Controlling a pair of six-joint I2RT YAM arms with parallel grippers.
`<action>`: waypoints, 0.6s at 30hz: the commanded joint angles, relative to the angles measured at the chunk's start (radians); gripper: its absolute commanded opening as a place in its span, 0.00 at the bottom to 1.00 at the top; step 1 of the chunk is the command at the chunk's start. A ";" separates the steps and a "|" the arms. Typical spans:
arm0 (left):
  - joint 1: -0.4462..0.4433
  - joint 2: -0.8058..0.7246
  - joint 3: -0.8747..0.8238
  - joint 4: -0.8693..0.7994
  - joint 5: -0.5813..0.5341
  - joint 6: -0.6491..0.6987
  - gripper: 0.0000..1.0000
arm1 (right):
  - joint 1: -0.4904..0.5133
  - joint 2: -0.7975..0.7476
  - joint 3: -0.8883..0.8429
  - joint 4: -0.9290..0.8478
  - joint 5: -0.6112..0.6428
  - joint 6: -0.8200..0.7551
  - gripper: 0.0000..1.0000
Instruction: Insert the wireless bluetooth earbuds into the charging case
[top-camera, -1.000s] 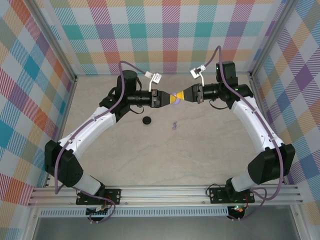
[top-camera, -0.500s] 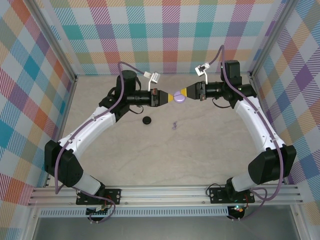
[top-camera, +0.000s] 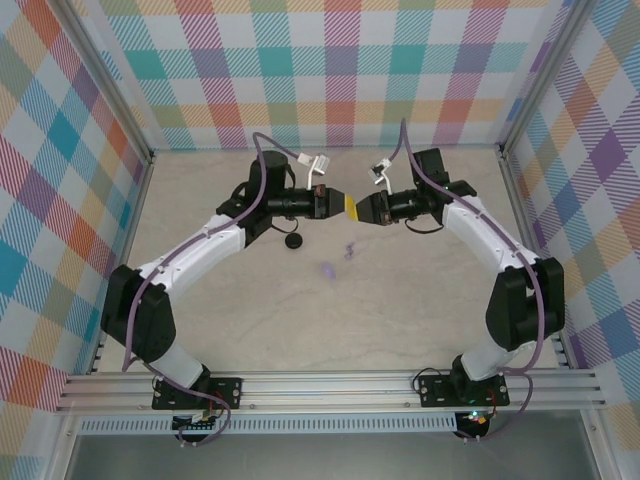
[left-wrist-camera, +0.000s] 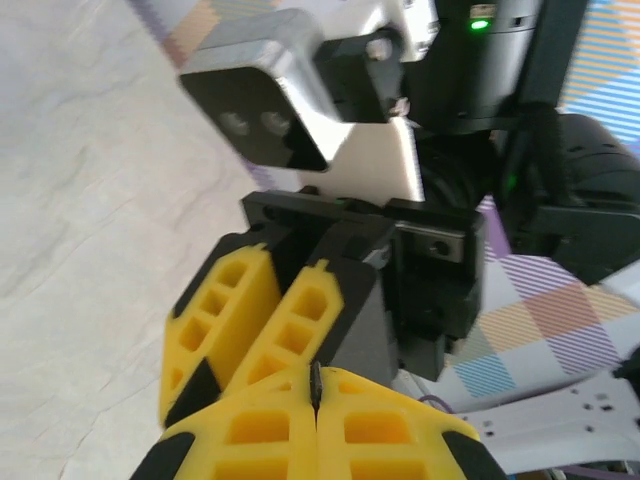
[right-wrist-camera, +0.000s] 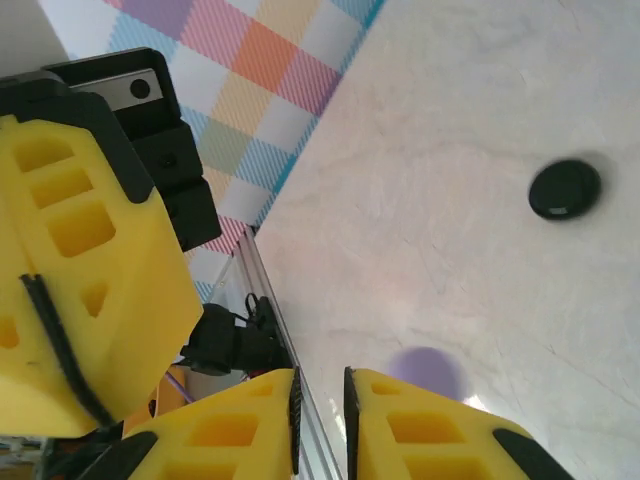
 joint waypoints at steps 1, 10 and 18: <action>-0.004 0.028 -0.040 0.021 -0.082 -0.004 0.04 | -0.003 0.038 -0.030 0.074 0.004 0.022 0.19; 0.042 -0.026 -0.161 -0.105 -0.281 0.039 0.10 | -0.002 0.134 -0.074 0.096 0.139 0.047 0.24; 0.059 -0.221 -0.242 -0.381 -0.572 0.101 0.20 | 0.034 0.080 -0.121 0.016 0.259 0.002 0.34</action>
